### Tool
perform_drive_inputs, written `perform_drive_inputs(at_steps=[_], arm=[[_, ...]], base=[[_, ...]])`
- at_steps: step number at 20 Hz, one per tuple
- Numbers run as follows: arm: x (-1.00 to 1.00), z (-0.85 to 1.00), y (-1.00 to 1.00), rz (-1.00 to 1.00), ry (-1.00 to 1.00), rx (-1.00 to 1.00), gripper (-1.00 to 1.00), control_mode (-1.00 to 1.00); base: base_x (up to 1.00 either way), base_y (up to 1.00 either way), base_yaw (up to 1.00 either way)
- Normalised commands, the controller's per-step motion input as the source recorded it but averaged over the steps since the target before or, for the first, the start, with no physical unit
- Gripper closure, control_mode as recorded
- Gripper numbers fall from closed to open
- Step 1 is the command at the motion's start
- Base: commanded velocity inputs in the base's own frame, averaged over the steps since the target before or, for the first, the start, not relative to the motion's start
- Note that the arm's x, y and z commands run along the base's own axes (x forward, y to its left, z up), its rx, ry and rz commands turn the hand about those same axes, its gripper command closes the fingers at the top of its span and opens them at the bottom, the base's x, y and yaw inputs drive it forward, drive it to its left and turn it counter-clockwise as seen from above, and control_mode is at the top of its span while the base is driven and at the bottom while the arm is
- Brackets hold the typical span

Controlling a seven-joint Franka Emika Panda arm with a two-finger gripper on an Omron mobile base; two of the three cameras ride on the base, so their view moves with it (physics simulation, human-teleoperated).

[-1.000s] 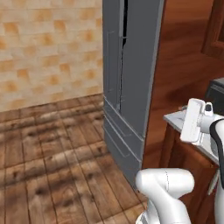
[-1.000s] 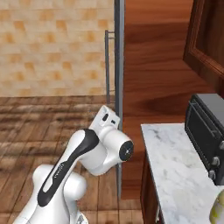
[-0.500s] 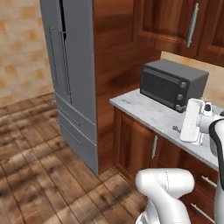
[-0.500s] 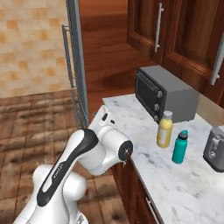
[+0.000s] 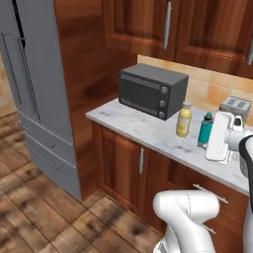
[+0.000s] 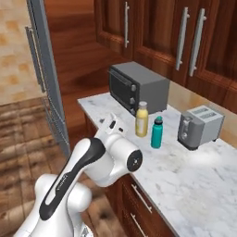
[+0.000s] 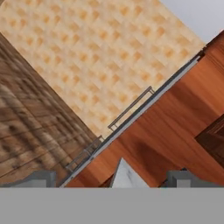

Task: Move the drinks to the dining counter.

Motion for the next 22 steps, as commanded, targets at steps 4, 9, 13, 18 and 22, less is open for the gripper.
perform_drive_inputs(at_steps=[4,9,13,18,22], arm=[[0.00,0.00,0.00,0.00,0.00,0.00,-1.00,1.00],[0.00,0.00,0.00,0.00,0.00,0.00,-1.00,1.00],[0.00,0.00,0.00,0.00,0.00,0.00,-1.00,1.00],[0.00,0.00,0.00,0.00,0.00,0.00,-1.00,1.00],[0.00,0.00,0.00,0.00,0.00,0.00,-1.00,1.00]], base=[[0.41,0.05,-0.27],[0.50,0.17,-0.30],[0.53,0.08,-0.49],[0.37,0.01,-0.56],[0.35,0.19,-0.51]])
